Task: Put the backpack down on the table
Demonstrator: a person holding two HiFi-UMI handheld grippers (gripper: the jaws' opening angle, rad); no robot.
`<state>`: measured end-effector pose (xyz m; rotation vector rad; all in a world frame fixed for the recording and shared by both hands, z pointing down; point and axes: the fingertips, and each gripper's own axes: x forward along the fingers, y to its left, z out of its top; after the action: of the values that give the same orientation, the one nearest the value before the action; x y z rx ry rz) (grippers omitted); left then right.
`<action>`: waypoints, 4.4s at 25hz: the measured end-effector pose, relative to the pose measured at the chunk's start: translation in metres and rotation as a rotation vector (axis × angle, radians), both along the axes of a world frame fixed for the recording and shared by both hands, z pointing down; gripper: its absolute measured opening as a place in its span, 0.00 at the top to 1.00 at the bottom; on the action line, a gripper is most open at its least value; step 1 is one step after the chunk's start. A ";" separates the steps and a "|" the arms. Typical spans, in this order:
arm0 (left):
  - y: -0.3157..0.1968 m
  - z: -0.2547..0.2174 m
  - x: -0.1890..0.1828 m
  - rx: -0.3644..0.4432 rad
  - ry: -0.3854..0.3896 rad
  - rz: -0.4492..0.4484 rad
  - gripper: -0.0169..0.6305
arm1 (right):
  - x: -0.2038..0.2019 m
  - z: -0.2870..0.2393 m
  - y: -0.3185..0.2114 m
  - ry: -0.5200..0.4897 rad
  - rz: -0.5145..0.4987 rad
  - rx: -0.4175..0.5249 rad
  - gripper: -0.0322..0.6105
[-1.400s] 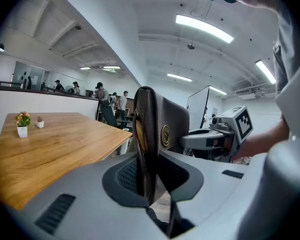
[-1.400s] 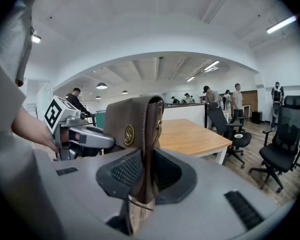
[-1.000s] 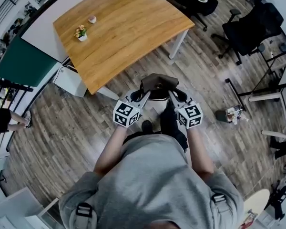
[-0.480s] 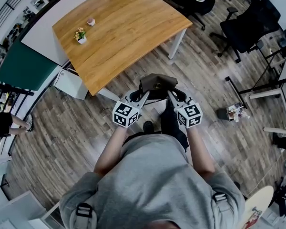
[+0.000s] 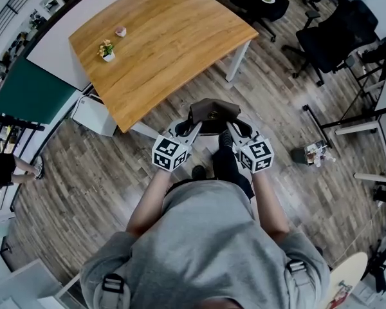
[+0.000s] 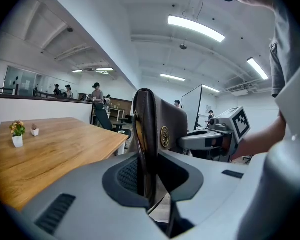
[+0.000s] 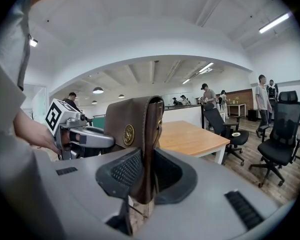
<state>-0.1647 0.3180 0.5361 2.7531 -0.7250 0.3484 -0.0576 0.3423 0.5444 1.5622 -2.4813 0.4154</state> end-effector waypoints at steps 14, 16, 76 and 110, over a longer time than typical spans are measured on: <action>-0.066 -0.004 0.031 -0.012 -0.002 -0.025 0.86 | 0.033 -0.004 -0.068 0.000 -0.029 -0.008 0.83; -0.078 -0.005 0.037 -0.011 -0.005 -0.033 0.86 | 0.038 -0.005 -0.081 -0.003 -0.039 -0.008 0.83; -0.319 -0.009 0.178 -0.005 0.002 -0.259 0.86 | 0.181 -0.008 -0.341 0.027 -0.277 -0.010 0.82; -0.499 -0.006 0.157 0.028 0.017 -0.162 0.86 | 0.159 -0.005 -0.510 0.067 -0.175 0.008 0.82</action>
<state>-0.0081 -0.1807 0.5305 2.6966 -0.9471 0.2822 0.1017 -0.1676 0.5390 1.3239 -2.5435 0.3214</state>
